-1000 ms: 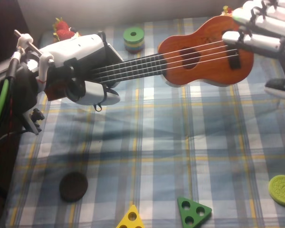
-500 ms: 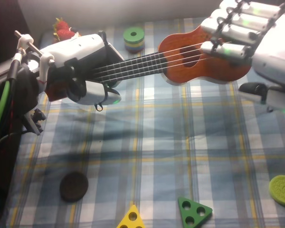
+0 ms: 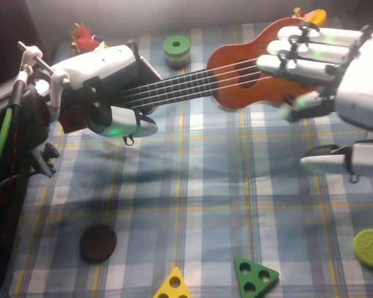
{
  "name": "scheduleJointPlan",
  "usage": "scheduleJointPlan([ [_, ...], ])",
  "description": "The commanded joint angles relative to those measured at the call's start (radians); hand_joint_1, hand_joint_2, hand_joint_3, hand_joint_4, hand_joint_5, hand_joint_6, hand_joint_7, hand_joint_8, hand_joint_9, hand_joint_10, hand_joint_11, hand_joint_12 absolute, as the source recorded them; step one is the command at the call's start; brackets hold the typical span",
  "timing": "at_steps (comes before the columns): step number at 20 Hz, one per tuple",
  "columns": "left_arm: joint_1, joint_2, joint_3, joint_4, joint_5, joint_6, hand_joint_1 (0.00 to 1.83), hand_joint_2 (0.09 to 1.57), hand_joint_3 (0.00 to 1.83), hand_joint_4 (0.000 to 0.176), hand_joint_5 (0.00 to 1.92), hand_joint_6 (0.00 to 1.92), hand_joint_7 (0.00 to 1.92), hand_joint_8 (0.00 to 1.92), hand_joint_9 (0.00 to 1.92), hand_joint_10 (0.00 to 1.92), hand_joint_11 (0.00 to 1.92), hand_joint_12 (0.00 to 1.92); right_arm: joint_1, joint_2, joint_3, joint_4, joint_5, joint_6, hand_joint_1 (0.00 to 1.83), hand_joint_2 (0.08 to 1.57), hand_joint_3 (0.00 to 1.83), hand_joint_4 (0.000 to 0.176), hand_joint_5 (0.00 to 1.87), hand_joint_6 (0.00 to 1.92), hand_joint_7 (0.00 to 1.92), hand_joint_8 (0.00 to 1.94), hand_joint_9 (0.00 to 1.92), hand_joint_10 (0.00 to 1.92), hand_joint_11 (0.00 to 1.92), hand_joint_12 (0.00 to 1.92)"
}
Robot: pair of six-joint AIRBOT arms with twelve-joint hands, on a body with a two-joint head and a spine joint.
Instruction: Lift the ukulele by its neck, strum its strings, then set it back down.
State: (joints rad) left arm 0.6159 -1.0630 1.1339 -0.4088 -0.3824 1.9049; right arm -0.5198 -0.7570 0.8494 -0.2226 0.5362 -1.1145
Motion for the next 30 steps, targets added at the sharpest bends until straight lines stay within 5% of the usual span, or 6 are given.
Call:
scheduleJointPlan([
  [1, -0.009, -0.002, 0.003, 0.003, -0.104, -0.012, 1.42, 1.22, 0.01, 0.006, 0.97, 1.92, 1.24, 1.92, 1.41, 1.92, 1.46, 1.92, 0.012, 0.019, -0.001, 0.006, 0.165, 0.033, 0.39, 1.28, 0.00, 0.003, 1.03, 0.24, 0.25, 0.02, 0.00, 0.00, 0.00, 0.00],
  [3, -0.008, -0.001, 0.001, 0.010, -0.092, -0.011, 1.38, 1.24, 0.01, 0.010, 0.98, 1.92, 1.21, 1.92, 1.37, 1.92, 1.42, 1.92, 0.012, 0.049, -0.012, 0.005, 0.212, 0.054, 0.77, 1.31, 0.01, 0.169, 0.62, 1.48, 0.21, 0.01, 0.00, 0.00, 0.00, 0.00],
  [8, -0.004, 0.022, -0.024, 0.079, -0.018, -0.011, 1.48, 1.20, 0.00, 0.000, 1.02, 1.92, 1.30, 1.92, 1.51, 1.92, 1.61, 1.92, -0.005, 0.092, -0.020, 0.062, 0.286, 0.044, 0.55, 1.36, 0.00, 0.000, 0.60, 0.20, 0.13, 0.00, 0.00, 0.00, 0.00, 0.00],
  [13, -0.028, 0.008, -0.002, 0.120, 0.090, -0.011, 1.43, 1.22, 0.00, 0.066, 1.03, 1.92, 1.28, 1.92, 1.49, 1.92, 1.60, 1.92, -0.018, 0.101, -0.020, 0.090, 0.306, 0.035, 0.57, 1.38, 0.00, 0.000, 0.60, 0.16, 0.13, 0.00, 0.00, 0.00, 0.00, 0.00],
  [19, -0.050, -0.022, 0.050, 0.106, 0.148, -0.012, 1.02, 1.18, 0.00, 0.000, 0.39, 1.25, 0.61, 1.31, 0.66, 1.59, 0.62, 1.91, -0.026, 0.101, -0.020, 0.095, 0.314, 0.035, 0.56, 1.39, 0.00, 0.000, 0.57, 0.11, 0.14, 0.00, 0.00, 0.00, 0.00, 0.00],
  [30, -0.008, 0.101, -0.078, 0.154, -0.078, -0.115, 0.38, 1.14, 0.00, 0.016, 0.00, 0.00, 0.00, 0.00, 0.00, 0.00, 0.00, 0.00, -0.098, 0.152, -0.055, 0.173, 0.403, -0.003, 0.53, 1.39, 0.00, 0.051, 0.07, 0.00, 0.00, 0.00, 0.00, 0.00, 0.01, 0.01],
])
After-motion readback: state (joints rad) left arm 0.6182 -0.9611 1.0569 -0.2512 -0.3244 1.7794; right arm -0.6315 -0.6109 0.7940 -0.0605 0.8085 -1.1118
